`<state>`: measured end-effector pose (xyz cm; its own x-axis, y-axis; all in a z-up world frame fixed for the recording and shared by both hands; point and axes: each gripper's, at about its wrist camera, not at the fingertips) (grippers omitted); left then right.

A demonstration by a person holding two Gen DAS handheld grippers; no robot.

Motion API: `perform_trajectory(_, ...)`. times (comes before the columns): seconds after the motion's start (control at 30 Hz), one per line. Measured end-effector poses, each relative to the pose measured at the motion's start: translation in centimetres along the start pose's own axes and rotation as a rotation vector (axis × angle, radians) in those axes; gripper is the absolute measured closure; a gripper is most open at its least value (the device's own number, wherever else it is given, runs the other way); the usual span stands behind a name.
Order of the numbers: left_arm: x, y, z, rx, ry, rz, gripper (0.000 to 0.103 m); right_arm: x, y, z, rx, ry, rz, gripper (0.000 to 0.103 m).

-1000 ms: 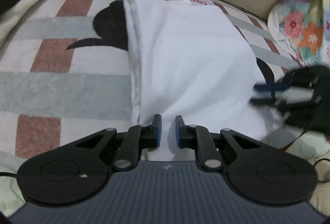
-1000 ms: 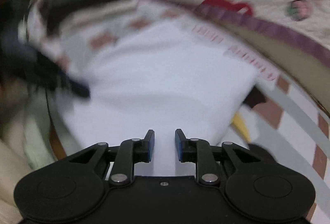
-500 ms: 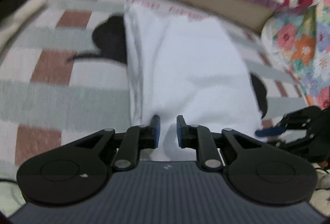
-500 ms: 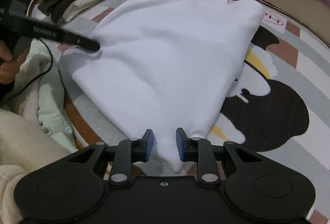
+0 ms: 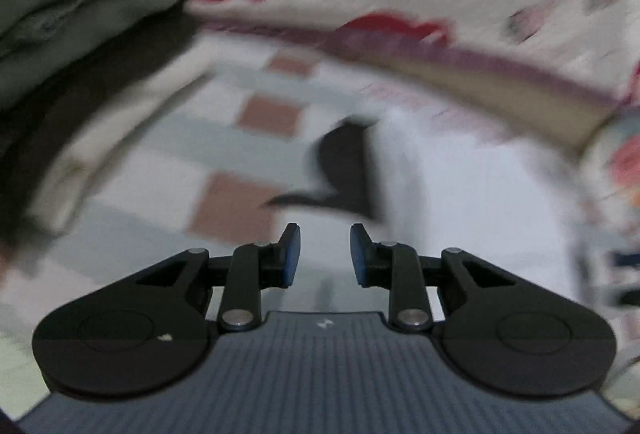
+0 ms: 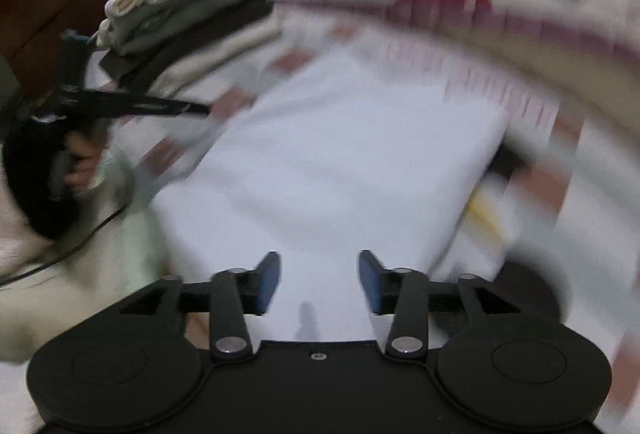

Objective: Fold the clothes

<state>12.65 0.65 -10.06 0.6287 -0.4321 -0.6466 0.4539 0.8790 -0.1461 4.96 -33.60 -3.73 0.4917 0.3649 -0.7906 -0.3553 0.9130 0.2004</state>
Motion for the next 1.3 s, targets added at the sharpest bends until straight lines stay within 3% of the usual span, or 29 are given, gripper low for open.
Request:
perform_trajectory(0.13, 1.2, -4.4, 2.1, 0.126, -0.032, -0.218, 0.075, 3.0, -0.6, 2.9, -0.148, -0.065, -0.107, 0.050)
perform_trajectory(0.2, 3.4, -6.6, 3.1, 0.213, 0.019, -0.254, 0.077, 5.1, -1.3, 4.1, -0.167, -0.058, -0.094, 0.050)
perform_trajectory(0.27, 7.0, -7.9, 4.0, 0.277, 0.089, -0.230, 0.078, 7.4, -2.2, 5.3, -0.156, -0.030, -0.060, 0.050)
perform_trajectory(0.33, 10.1, -7.9, 4.4, 0.336, 0.120, -0.150, 0.078, 9.7, -3.5, 6.2, -0.102, 0.010, -0.037, 0.050)
perform_trajectory(0.4, 12.8, -6.8, 4.7, 0.335, 0.149, -0.064, 0.085, 11.2, -5.3, 6.9, -0.036, 0.001, -0.041, 0.048)
perform_trajectory(0.53, 14.7, -3.9, 5.4, 0.267, 0.109, 0.011, 0.090, 12.9, -8.9, 7.6, 0.066, -0.017, -0.108, 0.049)
perform_trajectory(0.63, 15.2, -3.2, 5.5, 0.310, 0.113, 0.085, 0.088, 13.2, -11.7, 7.5, 0.152, -0.042, -0.120, 0.051)
perform_trajectory(0.67, 15.2, -3.0, 5.5, 0.322, 0.113, 0.107, 0.079, 13.2, -12.3, 7.5, 0.167, -0.048, -0.132, 0.051)
perform_trajectory(0.77, 14.0, -1.2, 6.0, 0.228, 0.103, 0.094, 0.076, 13.0, -13.5, 7.8, 0.193, -0.063, -0.218, 0.047)
perform_trajectory(0.87, 11.6, 0.4, 6.1, 0.038, 0.070, -0.012, 0.075, 11.7, -14.9, 7.5, 0.306, -0.107, -0.226, 0.046)
perform_trajectory(0.93, 9.6, 1.2, 5.7, -0.097, 0.049, -0.099, 0.074, 10.9, -15.9, 6.7, 0.398, -0.114, -0.147, 0.046)
perform_trajectory(1.0, 7.3, 1.9, 4.6, -0.204, 0.013, -0.128, 0.058, 10.4, -17.0, 5.4, 0.495, -0.091, -0.025, 0.045)
perform_trajectory(1.07, 5.1, 2.6, 3.6, -0.300, -0.015, -0.156, 0.056, 10.0, -18.0, 3.7, 0.639, -0.081, 0.085, 0.044)
perform_trajectory(1.2, 4.5, 1.9, 1.5, -0.271, 0.120, -0.159, 0.056, 9.6, -18.9, 0.5, 0.888, -0.071, 0.279, 0.042)
perform_trajectory(1.23, 4.6, 1.6, 0.8, -0.262, 0.142, -0.156, 0.056, 9.6, -18.6, -0.2, 0.911, -0.064, 0.306, 0.041)
perform_trajectory(1.3, 5.2, 1.5, -0.5, -0.263, 0.176, -0.166, 0.056, 10.2, -17.0, -0.5, 0.841, -0.020, 0.275, 0.037)
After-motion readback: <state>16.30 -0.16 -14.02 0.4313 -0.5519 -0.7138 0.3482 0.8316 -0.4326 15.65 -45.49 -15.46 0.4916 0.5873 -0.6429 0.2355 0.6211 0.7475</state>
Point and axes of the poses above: each gripper's, at about its wrist camera, not at the fingertips, and x roughly the way its jaws point, y to its left, z to its top, and after that the axes turned 11 degrees about x, right-handed
